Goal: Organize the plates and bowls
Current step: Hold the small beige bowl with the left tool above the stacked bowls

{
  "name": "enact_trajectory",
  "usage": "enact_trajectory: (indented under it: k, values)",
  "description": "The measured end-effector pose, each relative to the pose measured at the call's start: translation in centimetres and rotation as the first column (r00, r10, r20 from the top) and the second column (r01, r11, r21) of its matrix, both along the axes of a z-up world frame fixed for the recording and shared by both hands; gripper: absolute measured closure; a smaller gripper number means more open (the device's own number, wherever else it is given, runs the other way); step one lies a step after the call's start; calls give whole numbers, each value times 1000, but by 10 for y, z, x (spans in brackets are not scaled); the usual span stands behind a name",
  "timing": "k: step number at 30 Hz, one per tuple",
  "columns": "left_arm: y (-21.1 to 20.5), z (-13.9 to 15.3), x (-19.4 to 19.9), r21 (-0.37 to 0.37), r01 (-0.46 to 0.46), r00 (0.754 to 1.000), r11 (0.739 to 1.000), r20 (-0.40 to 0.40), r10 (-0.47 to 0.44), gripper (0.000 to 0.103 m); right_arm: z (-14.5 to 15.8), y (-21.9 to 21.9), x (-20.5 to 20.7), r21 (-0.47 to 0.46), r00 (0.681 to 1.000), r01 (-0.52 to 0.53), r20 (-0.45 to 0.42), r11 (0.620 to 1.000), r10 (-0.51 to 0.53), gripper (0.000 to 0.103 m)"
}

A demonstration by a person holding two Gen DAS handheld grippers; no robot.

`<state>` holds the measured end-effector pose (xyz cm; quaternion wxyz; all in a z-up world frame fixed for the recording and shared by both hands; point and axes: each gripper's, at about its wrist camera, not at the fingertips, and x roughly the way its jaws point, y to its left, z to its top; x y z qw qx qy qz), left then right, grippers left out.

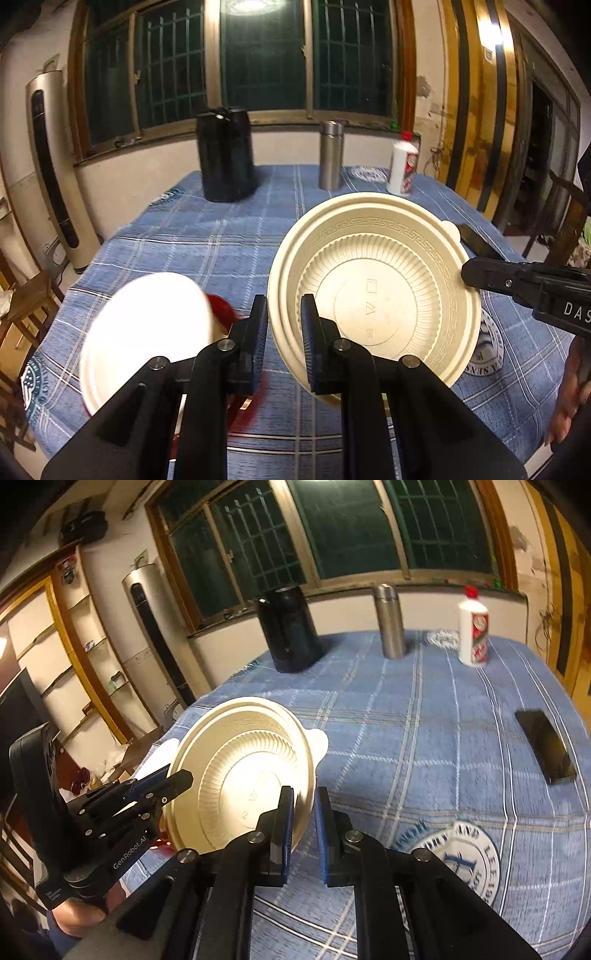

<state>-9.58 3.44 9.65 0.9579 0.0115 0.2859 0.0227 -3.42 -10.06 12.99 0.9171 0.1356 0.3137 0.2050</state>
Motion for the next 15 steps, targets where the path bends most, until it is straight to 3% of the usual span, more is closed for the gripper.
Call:
enact_trajectory:
  k: [15]
  values:
    - [74, 14, -27, -37, -169, 983, 985, 70, 172, 88, 46, 80, 17, -45, 988, -130, 75, 990, 134, 92]
